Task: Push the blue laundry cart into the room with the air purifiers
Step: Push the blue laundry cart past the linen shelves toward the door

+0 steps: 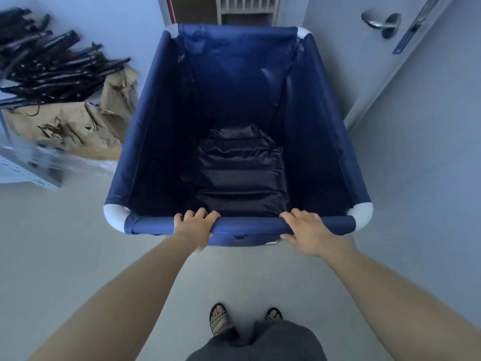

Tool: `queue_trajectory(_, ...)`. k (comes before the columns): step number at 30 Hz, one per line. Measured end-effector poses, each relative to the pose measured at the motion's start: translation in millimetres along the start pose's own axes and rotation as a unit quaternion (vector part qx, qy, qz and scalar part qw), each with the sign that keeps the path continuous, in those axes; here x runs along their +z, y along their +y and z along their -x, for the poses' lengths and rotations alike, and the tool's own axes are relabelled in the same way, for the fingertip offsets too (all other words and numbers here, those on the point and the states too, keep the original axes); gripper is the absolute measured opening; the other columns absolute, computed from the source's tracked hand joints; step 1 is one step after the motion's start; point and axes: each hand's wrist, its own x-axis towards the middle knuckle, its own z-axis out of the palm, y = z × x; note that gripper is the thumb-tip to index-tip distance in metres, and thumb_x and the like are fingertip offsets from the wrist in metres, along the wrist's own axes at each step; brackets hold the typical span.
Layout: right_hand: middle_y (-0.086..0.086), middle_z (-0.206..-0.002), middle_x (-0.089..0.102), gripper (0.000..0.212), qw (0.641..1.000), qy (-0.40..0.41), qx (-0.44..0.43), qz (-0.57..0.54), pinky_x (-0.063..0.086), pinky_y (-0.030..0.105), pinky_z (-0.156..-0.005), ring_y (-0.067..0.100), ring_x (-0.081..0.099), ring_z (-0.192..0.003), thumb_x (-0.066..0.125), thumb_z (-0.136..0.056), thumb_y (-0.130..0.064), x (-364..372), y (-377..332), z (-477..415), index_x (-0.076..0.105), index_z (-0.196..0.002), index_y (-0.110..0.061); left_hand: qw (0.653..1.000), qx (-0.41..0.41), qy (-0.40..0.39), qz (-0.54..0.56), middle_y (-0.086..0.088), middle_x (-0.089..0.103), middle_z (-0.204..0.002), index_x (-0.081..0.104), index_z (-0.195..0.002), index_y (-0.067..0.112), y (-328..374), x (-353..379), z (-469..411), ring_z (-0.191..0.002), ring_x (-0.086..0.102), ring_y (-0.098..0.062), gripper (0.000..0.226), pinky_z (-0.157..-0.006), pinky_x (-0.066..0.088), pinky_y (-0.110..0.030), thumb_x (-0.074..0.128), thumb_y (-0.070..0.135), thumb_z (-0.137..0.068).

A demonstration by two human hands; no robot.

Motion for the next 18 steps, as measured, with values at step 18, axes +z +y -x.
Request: queue_trajectory(18, 0.006, -0.122, 0.048, 0.046, 0.989, -0.041, -0.121, 0.079, 0.036, 0.041, -0.091, 0.028, 0.048, -0.105, 0.038, -0.097, -0.044, 6, 142, 91, 0.030, -0.138, -0.023, 0.994, -0.100, 0.034, 0.019, 0.002, 0.036, -0.138, 0.016, -0.144, 0.034, 184, 42, 74, -0.127, 0.037, -0.023, 0.067, -0.113, 0.022, -0.042, 0.053, 0.014, -0.092)
